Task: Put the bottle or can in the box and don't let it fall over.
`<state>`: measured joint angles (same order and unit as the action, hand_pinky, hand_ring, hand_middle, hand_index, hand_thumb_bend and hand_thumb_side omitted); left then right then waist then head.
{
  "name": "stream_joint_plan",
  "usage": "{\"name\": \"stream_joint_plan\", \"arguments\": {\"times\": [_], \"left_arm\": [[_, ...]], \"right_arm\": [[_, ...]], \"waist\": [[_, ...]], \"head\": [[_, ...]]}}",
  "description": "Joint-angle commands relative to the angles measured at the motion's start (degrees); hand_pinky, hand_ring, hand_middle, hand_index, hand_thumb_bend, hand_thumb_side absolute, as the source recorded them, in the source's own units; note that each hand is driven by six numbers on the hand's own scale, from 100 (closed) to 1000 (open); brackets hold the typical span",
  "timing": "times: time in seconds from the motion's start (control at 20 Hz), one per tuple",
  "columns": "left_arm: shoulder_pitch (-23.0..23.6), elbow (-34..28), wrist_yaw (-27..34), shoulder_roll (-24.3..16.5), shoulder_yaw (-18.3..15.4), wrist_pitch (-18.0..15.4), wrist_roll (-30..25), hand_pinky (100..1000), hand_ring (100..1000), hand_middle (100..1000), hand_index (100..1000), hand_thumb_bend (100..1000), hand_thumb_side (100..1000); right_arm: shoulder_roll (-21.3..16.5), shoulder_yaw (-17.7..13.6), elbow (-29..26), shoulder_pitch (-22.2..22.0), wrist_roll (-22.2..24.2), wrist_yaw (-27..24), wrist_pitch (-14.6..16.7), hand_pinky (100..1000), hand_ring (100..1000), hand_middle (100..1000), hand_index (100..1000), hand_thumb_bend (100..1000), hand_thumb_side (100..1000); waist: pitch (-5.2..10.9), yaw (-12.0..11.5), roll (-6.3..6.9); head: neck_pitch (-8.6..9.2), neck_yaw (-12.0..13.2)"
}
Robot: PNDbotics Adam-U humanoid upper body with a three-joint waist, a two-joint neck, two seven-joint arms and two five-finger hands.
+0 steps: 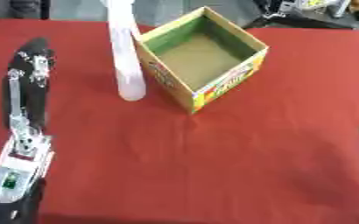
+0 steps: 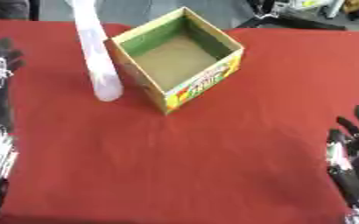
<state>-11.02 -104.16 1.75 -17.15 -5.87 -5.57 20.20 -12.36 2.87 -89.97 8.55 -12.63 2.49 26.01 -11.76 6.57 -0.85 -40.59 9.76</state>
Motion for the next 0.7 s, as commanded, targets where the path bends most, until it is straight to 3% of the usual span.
{"name": "stream_joint_plan", "arguments": {"times": [0.05, 0.3, 0.7], "left_arm": [[-0.89, -0.57, -0.29, -1.58, -0.42, -0.04, -0.66, 826, 807, 817, 753, 235, 707], [-1.36, 0.12, 0.02, -2.62, -0.84, 0.21, -2.42, 826, 815, 824, 752, 370, 694], [-1.55, 0.6, -0.57, -3.3, -1.18, 0.07, -4.2, 825, 820, 827, 757, 426, 634]], "right_arm": [[-0.85, -0.33, -1.34, 0.77, -0.07, 0.2, -0.16, 799, 890, 1000, 954, 100, 470], [-0.84, -0.24, -1.32, 0.9, 0.05, 0.16, -0.24, 799, 890, 1000, 954, 100, 470], [-0.79, -0.25, -1.2, 0.84, 0.06, 0.13, -0.31, 799, 890, 1000, 954, 100, 470]], "waist": [[0.58, 0.0, 0.04], [0.69, 0.18, -0.17], [0.82, 0.23, -0.22]], "head": [[0.83, -0.43], [0.56, -0.61], [0.64, -0.79]]}}
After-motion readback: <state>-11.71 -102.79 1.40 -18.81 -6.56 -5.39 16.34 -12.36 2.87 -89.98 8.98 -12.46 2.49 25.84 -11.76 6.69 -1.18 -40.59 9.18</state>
